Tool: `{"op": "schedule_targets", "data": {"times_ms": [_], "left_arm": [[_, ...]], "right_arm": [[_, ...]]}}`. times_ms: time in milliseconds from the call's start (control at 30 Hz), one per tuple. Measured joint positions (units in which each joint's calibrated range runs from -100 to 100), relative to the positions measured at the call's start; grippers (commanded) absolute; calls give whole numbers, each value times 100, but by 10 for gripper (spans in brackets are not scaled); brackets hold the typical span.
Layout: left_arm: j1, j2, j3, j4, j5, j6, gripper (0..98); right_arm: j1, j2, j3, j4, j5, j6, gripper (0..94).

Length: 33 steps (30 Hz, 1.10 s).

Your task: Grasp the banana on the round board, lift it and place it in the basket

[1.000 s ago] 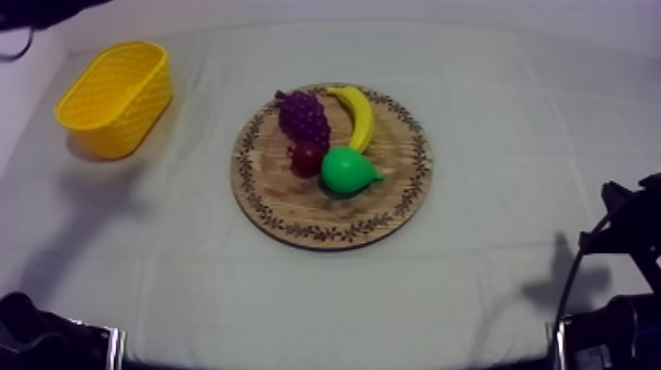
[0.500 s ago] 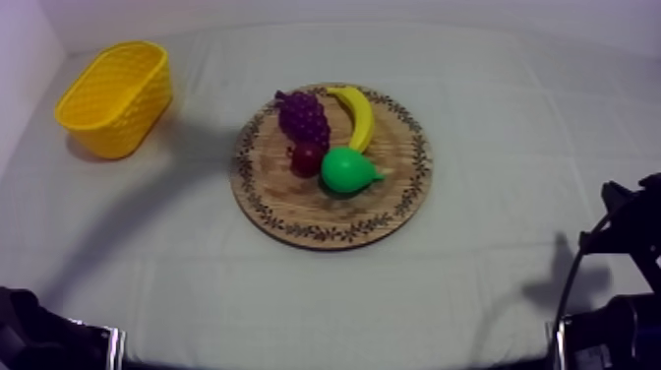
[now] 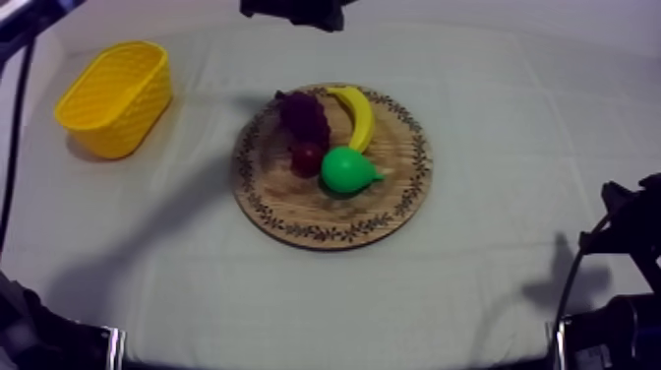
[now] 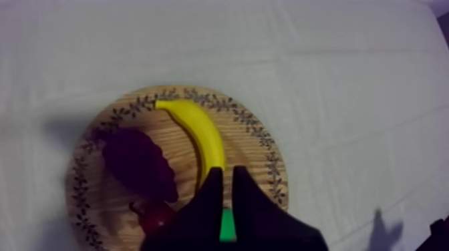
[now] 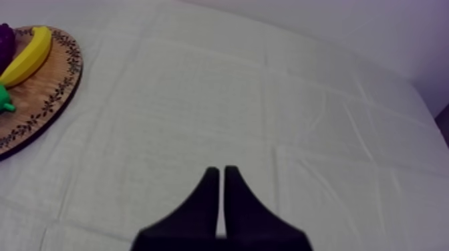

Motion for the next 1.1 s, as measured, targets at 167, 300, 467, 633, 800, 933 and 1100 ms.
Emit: {"op": "schedule_targets", "data": {"times_ms": [167,300,467,633,800,933,1100], "left_arm": [[56,418,-23,38,73,64,534],[116,650,-120,27,156,87,682],[116,992,-398,62,291,80,783],[87,1382,-716,148,457,17,797],[68,1844,-1152,232,638,-72,762],[14,2266,-1685,353,945,-169,759],[-16,2799,-2272,473,1201,-208,747]], "right_arm": [[0,0,0,0,0,0,6],[0,0,0,0,0,0,6],[0,0,0,0,0,0,6],[0,0,0,0,0,0,6],[0,0,0,0,0,0,6],[0,0,0,0,0,0,6],[0,0,0,0,0,0,6]]}}
